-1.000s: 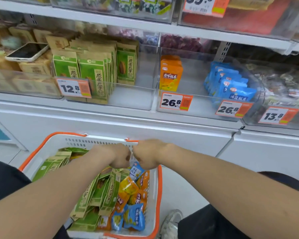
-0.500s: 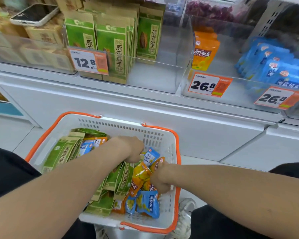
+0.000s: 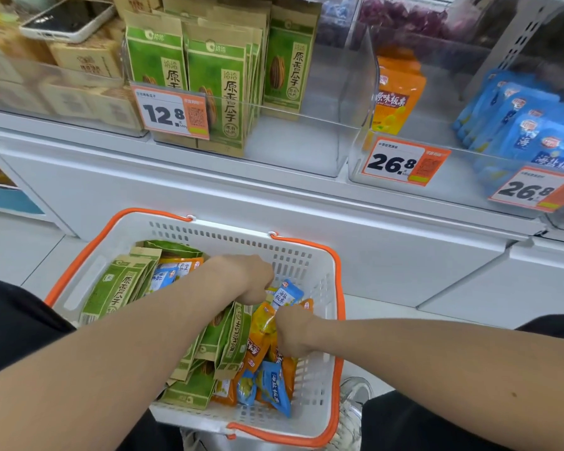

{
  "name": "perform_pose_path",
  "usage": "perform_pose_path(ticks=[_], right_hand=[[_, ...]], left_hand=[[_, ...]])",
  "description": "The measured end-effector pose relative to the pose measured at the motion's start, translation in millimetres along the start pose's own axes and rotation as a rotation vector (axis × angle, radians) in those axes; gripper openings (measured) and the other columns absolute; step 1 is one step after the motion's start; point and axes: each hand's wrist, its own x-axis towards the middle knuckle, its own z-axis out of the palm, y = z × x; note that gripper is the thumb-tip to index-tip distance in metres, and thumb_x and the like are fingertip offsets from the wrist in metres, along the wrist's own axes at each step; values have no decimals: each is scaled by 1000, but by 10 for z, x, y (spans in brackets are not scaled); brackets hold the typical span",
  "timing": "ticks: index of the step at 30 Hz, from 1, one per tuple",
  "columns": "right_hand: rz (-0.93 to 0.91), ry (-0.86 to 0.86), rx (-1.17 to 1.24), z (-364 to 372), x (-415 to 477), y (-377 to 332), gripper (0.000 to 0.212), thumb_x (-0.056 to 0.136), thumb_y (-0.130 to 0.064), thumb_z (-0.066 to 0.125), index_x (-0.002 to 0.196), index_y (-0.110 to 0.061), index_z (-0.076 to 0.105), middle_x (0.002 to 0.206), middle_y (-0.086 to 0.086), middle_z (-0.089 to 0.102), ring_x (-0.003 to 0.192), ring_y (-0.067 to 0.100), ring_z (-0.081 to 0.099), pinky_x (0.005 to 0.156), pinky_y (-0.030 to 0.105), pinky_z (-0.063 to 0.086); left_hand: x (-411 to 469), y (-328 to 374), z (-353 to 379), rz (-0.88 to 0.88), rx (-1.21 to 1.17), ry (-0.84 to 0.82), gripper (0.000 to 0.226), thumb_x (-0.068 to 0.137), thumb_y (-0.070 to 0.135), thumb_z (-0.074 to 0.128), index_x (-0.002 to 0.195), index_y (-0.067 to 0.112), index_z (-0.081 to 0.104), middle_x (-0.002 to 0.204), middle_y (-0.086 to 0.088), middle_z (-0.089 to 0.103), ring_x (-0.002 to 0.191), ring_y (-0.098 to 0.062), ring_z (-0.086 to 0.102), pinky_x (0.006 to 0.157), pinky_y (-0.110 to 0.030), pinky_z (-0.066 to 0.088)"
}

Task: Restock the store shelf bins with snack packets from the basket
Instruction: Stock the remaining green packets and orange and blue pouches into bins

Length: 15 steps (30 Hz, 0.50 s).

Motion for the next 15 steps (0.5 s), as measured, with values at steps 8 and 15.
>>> perform_pose_path(ticks=[8,15], right_hand=[[-50,164,359,-519,-284,255,43,86,-5,70,126,-6,54,115,13,63,101,29,63,80,39,59],[-136,452,432,-1108,-690,600,37,84,5,59,108,-18,44,87,1,55,84,25,56,71,42,50]], left_hand=[[-151,-46,-100,-55,-101,-50,39,99,25,64,135,11,65,135,-10,66,97,-25,57,84,-35,49],[-321,-146,-254,46,-483,94,95,88,46,82,163,27,27,165,0,34,148,-25,41,118,-40,38]])
